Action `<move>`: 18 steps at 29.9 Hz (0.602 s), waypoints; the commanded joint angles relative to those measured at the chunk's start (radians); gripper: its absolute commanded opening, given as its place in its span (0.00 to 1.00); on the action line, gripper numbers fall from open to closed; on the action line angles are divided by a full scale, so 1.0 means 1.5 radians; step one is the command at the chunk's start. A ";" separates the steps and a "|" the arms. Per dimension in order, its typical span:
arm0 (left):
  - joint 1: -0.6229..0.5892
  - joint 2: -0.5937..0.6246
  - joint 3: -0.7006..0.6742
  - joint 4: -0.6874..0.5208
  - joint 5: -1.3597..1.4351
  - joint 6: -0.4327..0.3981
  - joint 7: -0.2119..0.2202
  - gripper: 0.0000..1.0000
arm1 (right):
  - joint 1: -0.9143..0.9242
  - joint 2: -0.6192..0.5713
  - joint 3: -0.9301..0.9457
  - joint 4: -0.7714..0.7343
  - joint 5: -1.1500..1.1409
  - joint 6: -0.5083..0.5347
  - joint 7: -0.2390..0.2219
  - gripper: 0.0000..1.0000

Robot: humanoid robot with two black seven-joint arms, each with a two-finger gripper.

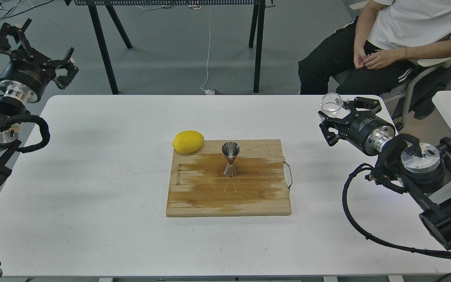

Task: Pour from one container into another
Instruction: 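Lift the glass with the right gripper and move it above the jigger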

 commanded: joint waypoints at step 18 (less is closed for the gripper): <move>0.010 0.006 0.000 0.000 -0.001 0.001 -0.009 1.00 | 0.146 0.111 -0.242 0.007 -0.272 -0.044 0.003 0.39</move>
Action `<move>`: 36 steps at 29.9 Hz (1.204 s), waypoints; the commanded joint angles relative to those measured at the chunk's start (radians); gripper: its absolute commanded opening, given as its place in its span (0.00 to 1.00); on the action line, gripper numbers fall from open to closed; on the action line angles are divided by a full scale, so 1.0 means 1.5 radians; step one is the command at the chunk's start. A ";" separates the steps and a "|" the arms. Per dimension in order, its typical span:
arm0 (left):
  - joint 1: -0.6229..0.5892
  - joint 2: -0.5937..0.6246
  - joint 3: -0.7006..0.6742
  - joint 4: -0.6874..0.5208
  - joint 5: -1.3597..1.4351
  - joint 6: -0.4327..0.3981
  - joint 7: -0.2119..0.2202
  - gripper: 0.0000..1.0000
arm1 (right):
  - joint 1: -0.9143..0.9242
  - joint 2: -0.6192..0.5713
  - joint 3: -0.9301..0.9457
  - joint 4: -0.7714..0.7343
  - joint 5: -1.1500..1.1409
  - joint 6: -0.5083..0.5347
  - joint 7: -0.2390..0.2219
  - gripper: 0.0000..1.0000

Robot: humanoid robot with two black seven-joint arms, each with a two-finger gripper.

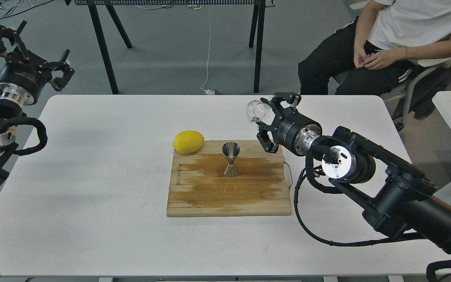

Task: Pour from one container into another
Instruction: 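Lift the glass with the right gripper and move it above the jigger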

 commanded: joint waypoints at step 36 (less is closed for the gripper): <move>0.004 -0.002 0.000 0.001 0.000 -0.001 -0.001 1.00 | 0.044 0.072 -0.153 -0.038 -0.307 -0.055 0.019 0.39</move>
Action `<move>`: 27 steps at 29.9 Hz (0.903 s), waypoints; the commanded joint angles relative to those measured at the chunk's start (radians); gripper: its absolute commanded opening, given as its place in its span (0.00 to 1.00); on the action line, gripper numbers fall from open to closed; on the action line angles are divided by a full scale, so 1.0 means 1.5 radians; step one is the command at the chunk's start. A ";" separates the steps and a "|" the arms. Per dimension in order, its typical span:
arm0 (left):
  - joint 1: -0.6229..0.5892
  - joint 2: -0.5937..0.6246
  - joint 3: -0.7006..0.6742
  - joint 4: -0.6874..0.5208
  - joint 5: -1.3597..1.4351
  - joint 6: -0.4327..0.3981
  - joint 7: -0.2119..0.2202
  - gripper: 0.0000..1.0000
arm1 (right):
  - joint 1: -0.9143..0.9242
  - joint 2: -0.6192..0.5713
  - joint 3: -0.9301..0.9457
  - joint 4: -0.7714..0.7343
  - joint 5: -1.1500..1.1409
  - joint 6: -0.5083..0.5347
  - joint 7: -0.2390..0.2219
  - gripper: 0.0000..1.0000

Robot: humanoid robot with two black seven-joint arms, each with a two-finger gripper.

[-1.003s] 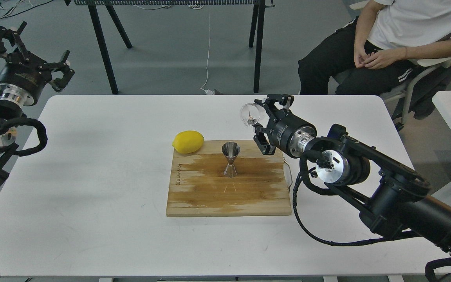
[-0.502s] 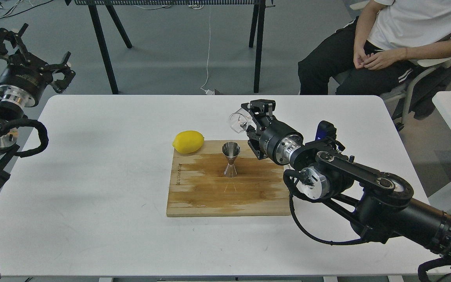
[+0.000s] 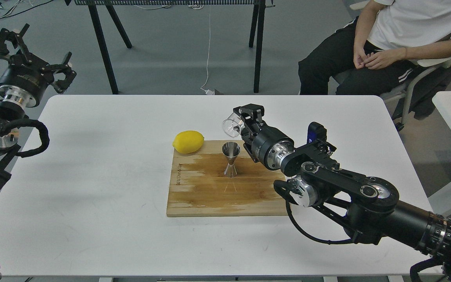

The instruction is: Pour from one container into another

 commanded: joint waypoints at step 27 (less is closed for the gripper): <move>0.000 0.002 0.000 0.000 -0.001 -0.001 0.000 1.00 | 0.005 0.018 -0.042 -0.048 -0.120 -0.013 0.019 0.39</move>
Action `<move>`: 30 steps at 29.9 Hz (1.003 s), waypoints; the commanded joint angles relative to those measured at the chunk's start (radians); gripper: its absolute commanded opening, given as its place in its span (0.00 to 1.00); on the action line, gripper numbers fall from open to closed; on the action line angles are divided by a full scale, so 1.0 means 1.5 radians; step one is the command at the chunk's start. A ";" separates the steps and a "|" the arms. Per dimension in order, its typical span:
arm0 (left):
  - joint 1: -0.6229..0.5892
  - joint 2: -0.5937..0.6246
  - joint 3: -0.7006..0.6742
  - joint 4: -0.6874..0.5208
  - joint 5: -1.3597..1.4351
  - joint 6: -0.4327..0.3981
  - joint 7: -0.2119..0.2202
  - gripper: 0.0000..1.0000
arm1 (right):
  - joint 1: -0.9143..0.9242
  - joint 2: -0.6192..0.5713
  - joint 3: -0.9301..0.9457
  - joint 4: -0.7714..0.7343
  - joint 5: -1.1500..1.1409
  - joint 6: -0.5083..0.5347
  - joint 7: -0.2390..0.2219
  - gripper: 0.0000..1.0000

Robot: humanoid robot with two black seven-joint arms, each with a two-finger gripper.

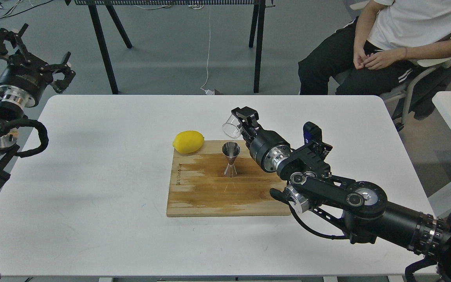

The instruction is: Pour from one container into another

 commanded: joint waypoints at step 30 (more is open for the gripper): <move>0.001 0.002 0.000 0.001 0.000 -0.001 0.000 1.00 | 0.003 0.019 -0.047 -0.031 -0.102 -0.003 0.034 0.39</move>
